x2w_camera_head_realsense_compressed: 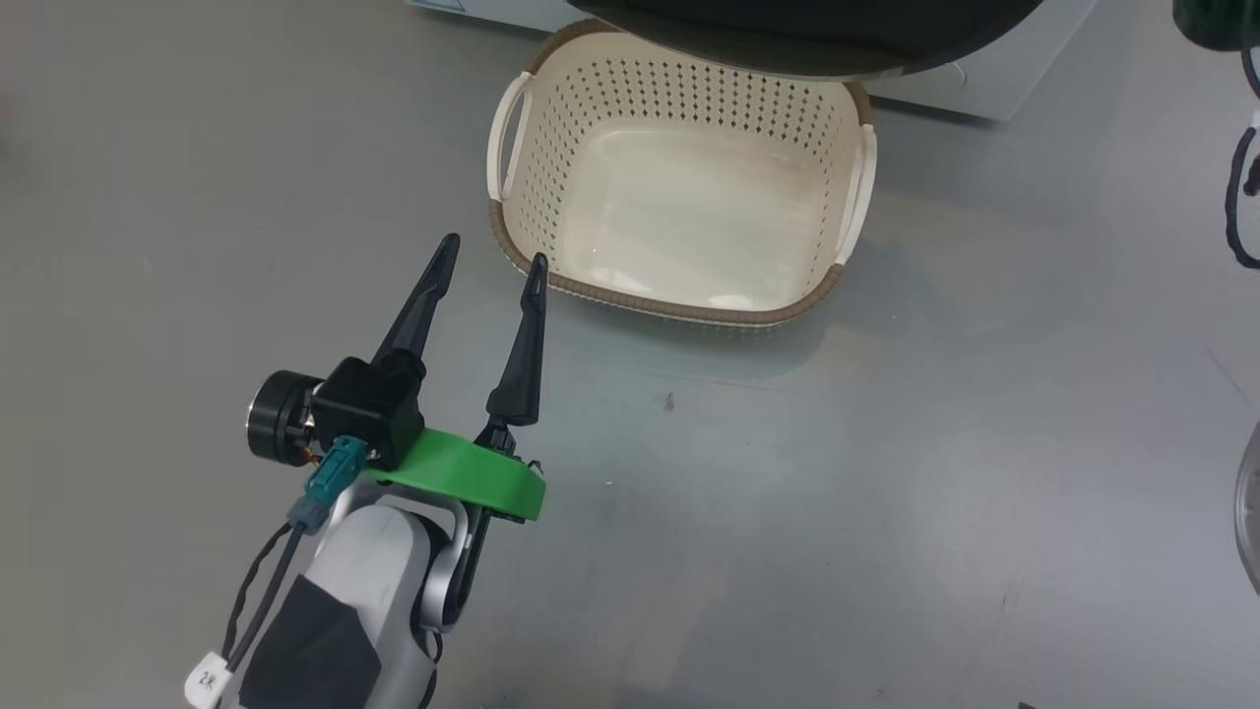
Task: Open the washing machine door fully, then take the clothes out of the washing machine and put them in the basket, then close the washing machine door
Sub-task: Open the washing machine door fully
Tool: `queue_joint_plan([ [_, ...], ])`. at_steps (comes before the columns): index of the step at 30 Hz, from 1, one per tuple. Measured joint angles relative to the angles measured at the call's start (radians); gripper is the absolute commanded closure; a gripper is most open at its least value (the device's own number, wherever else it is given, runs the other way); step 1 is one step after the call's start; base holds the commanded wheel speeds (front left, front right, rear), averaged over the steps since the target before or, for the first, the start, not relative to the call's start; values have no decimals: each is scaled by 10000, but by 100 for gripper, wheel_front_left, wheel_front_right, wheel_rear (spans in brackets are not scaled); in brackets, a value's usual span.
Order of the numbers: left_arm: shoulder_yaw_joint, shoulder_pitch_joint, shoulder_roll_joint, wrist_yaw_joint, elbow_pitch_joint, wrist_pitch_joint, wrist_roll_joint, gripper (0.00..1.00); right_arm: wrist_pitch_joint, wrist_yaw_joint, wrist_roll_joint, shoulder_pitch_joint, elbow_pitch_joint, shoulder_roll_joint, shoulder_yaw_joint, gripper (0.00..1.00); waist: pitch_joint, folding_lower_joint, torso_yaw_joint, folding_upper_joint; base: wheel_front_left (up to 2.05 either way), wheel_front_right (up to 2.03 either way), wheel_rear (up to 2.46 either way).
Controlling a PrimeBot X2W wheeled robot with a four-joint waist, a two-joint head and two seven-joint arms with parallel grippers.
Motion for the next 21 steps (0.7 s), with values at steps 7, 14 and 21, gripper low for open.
queue_joint_plan([
  [7,35,3,0,2,-6,0,10,0,261,0,0,411,169,128,205,100,-96,0,-73,0,0,0,0],
  [14,111,5,0,2,2,0,17,0,393,0,4,656,224,259,305,100,-232,0,-144,0,0,0,0],
  [21,150,63,0,2,82,0,102,0,600,2,82,1031,316,370,337,100,-473,0,-199,0,0,0,0],
])
